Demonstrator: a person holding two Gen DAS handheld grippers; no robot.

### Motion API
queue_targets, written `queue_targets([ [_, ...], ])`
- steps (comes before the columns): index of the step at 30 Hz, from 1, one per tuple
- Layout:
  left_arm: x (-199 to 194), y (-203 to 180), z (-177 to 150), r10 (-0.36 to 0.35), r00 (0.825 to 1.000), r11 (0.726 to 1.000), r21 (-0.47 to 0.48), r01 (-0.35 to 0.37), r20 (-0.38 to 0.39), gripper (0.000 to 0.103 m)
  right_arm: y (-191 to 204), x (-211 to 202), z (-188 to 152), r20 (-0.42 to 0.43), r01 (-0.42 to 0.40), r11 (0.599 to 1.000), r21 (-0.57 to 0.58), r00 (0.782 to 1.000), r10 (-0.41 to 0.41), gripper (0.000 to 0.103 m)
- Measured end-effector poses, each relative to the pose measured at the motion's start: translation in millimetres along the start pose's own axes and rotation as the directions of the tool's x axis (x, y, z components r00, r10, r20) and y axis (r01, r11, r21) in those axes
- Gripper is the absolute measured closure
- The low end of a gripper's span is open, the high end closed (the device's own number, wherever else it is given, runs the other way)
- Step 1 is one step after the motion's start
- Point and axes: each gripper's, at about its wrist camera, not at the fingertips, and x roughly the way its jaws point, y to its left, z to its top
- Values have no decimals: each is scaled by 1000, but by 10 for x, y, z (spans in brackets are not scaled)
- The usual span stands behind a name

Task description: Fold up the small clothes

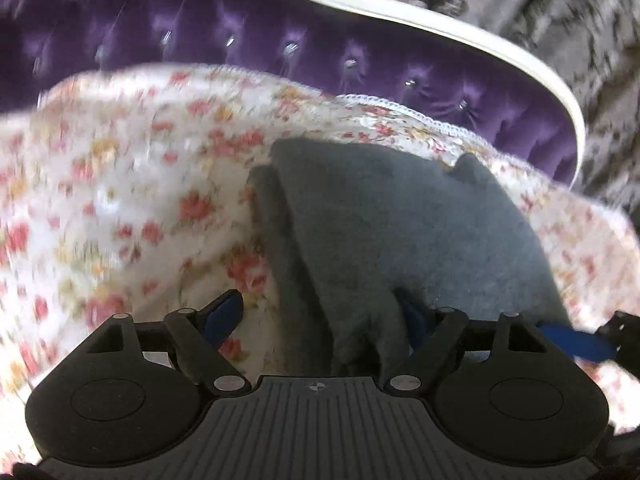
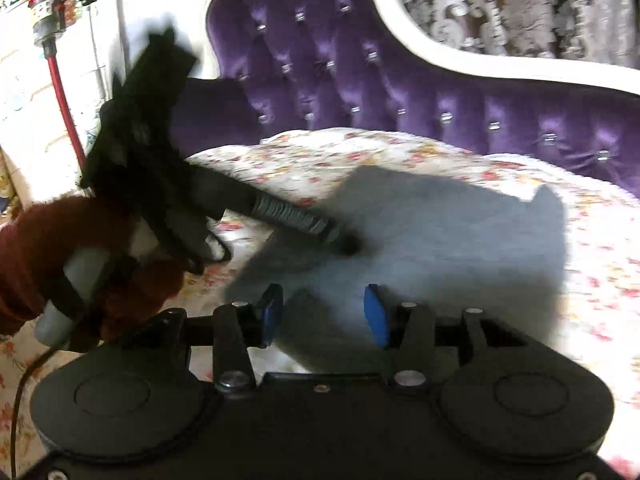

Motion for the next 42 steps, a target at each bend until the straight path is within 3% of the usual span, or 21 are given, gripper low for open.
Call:
queue_targets([
  [3,-33,35,-9,-2,1000,1000,-4,2,-7,22,-179,-168,30,31,64,998,-11,997,-64,42],
  [7,-35,-2,-40,14,1000,1000,12,-14,0,21,-482,-120,191,65,89,995,48,994,-92,39],
  [14,-30,-14,-36,8,1000,1000,15,-8,0,20,-1208,593,359,-37,51,957,286,998,-42,38],
  [17,-26,-10,-39,4,1000,1000,14,-4,1,19,-1479,727,375,-72,105,923,370,994,-84,39],
  [20,-42,6,-41,-14,1000,1000,5,14,2,19,-1530,678,433,-60,157,914,374,988,-145,38],
  [22,-63,14,-47,-30,1000,999,-11,30,-7,20,-1545,531,415,-9,129,909,395,991,-137,35],
  [25,-115,-2,-88,-79,996,997,-20,78,-38,20,-1537,275,286,45,74,889,452,993,-105,24],
  [32,-113,-99,-157,-139,987,990,-17,138,-76,19,-1616,101,-47,37,-14,840,543,999,-6,23],
  [37,-41,-75,-157,-269,959,961,-88,262,-91,20,-1583,167,-186,49,-94,819,566,996,80,22],
  [39,-3,-108,-159,-285,955,957,-84,278,-89,20,-1568,215,-211,78,-134,809,573,991,109,22],
  [41,36,-147,-158,-317,945,948,-74,311,-87,27,-1563,267,-213,104,-165,791,590,986,128,21],
  [42,56,-159,-162,-341,936,939,-74,335,-86,42,-1553,286,-210,112,-173,788,591,985,132,20],
])
